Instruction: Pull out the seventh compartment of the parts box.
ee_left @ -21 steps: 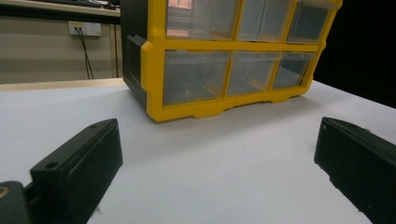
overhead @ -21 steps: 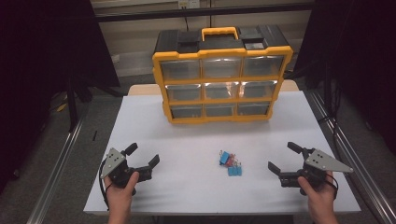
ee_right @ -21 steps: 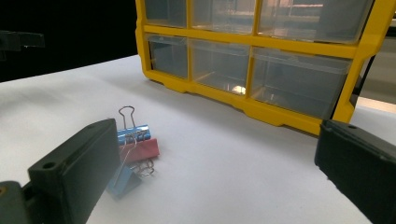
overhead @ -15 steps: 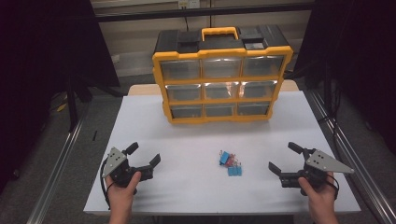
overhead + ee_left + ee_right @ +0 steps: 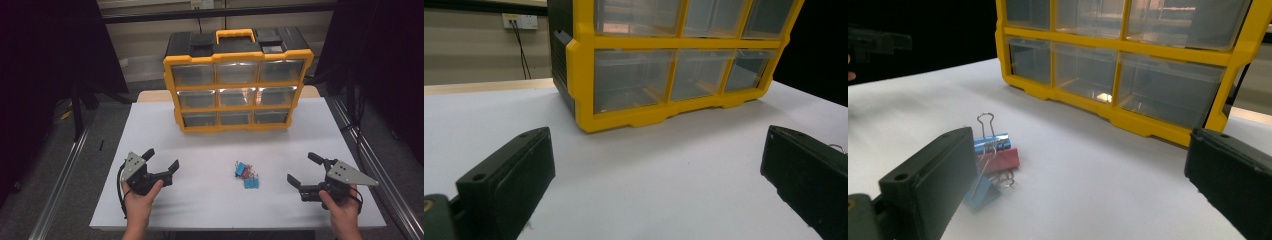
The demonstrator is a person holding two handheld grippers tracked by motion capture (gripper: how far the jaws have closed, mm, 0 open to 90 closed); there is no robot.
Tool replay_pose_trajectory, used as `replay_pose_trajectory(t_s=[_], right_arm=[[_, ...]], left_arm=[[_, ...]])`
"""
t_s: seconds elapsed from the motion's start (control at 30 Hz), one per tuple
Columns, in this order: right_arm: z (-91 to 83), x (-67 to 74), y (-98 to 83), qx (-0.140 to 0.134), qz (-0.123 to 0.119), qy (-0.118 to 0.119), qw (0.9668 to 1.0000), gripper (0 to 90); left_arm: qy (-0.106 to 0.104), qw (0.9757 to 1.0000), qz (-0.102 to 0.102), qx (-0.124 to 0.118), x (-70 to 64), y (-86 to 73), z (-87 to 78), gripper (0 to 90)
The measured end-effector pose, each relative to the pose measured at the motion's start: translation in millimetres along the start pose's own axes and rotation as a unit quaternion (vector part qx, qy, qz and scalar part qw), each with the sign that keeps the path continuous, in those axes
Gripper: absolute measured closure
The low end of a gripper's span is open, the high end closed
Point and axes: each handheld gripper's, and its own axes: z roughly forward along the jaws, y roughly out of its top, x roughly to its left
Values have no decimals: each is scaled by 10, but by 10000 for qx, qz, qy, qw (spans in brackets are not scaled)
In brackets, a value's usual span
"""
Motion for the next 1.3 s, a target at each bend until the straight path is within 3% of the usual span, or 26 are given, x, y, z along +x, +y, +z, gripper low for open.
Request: replay_pose_trajectory(t_s=[0.1,0.2,0.37,0.43,0.97,1.0,1.07,1.17,1.3], right_arm=[[-18,4,11,-60,19,-4,10000,0],[-19,1,7,-31,-12,-3,10000,0],[-12,-4,8,-45,3,-28,10000,0],[-12,-5,8,-39,11,-33,10000,0],[-9,-6,7,-26,19,-30,10000,0],[-10,-7,7,-38,19,-21,10000,0],[-10,-8,7,-60,26,-14,10000,0],[-11,-6,6,-64,29,-28,10000,0],[-8,-9,4,-78,43,5,10000,0]], left_arm=[[68,9999,81,79,-23,19,52,11],[48,9999,40,119,-35,33,120,11],[119,9999,-33,95,-61,54,191,11],[81,9999,61,102,-61,65,225,11],[81,9999,73,81,-185,158,468,11],[81,10000,-32,26,-201,157,486,11],[104,9999,78,85,-195,166,502,11],[76,10000,-28,51,-198,163,535,11],[109,9999,12,44,-199,167,573,11]])
